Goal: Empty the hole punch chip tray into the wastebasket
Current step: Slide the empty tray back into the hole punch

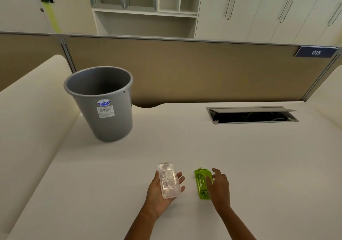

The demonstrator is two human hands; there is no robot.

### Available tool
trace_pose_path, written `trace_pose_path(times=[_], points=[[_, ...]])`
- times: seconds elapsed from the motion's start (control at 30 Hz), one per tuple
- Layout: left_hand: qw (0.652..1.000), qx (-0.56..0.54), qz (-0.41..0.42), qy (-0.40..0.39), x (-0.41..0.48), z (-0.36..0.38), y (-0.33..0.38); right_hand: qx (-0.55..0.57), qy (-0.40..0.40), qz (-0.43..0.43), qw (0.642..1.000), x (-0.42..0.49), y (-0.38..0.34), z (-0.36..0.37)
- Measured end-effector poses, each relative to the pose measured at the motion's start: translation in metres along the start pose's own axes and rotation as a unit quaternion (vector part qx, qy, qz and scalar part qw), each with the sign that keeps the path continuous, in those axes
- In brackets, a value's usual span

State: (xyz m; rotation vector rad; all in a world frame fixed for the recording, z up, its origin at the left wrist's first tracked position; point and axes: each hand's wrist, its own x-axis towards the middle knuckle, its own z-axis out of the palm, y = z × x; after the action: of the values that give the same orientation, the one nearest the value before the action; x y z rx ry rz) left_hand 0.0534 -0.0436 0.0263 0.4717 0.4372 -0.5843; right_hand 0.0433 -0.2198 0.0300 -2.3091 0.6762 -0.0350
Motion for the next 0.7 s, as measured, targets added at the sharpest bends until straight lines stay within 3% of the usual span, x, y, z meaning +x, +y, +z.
trace_pose_path(times=[0.27,0.4,0.57,0.7], points=[[1.000,0.026,0.006,0.006,0.000,-0.001,0.001,0.155,-0.052,0.110,0.980,0.012,0.001,-0.006],[0.999,0.047,0.017,0.013,-0.002,-0.002,0.001,0.199,-0.074,0.078,0.974,0.005,-0.010,-0.012],[0.999,0.029,0.037,-0.014,-0.005,0.004,-0.006,0.323,-0.154,0.051,0.932,-0.017,-0.040,-0.016],[0.999,0.045,0.021,-0.019,-0.006,0.008,-0.009,0.346,-0.190,0.026,0.918,-0.030,-0.058,-0.014]])
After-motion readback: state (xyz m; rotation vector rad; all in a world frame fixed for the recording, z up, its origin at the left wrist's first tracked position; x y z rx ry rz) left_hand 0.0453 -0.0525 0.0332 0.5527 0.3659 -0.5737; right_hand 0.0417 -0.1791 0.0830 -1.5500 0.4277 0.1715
